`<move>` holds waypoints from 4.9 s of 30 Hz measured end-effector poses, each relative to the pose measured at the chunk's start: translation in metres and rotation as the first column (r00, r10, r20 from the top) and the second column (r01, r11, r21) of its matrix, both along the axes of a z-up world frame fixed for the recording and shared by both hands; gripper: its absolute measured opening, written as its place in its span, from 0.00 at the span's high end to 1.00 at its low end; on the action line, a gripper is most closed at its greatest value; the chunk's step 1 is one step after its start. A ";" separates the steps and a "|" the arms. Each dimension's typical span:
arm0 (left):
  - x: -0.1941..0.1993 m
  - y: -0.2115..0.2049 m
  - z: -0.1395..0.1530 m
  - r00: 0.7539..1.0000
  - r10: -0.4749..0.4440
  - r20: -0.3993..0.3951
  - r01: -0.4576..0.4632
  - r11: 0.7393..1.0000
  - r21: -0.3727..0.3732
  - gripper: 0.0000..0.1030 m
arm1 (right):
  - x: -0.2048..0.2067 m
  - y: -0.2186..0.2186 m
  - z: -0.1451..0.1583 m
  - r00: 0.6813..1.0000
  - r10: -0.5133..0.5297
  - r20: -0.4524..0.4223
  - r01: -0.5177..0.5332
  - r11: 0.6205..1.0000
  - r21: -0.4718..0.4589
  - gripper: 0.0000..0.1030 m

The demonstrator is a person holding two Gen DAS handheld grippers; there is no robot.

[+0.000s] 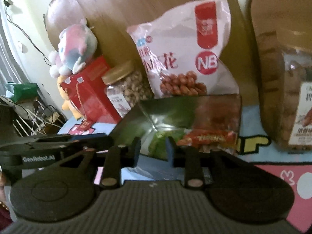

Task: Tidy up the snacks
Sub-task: 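Move the left gripper to the pink UHA candy stick and grasp it, then carry the pink candy stick into the dark box and release it, then reach the left gripper to the clear nut bag and grasp it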

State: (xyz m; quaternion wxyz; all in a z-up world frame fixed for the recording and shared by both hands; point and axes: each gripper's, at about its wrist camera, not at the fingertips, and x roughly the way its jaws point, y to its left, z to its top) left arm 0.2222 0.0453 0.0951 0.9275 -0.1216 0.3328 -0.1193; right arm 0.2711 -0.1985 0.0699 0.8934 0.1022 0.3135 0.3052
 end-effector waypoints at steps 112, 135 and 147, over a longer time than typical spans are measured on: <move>0.051 -0.002 -0.010 0.998 0.016 0.056 -0.014 0.999 -0.045 0.72 | -0.022 0.064 -0.011 0.938 -0.097 0.334 0.225 0.902 -0.369 0.51; -0.029 -0.045 -0.070 0.950 -0.257 -0.177 0.242 0.965 -0.105 0.69 | -0.141 -0.123 -0.083 0.894 -0.414 -0.170 0.439 0.887 0.144 0.50; -0.047 -0.063 -0.073 0.927 -0.297 -0.232 0.294 0.955 -0.045 0.67 | -0.129 -0.095 -0.100 0.924 -0.280 -0.262 0.344 0.906 0.246 0.84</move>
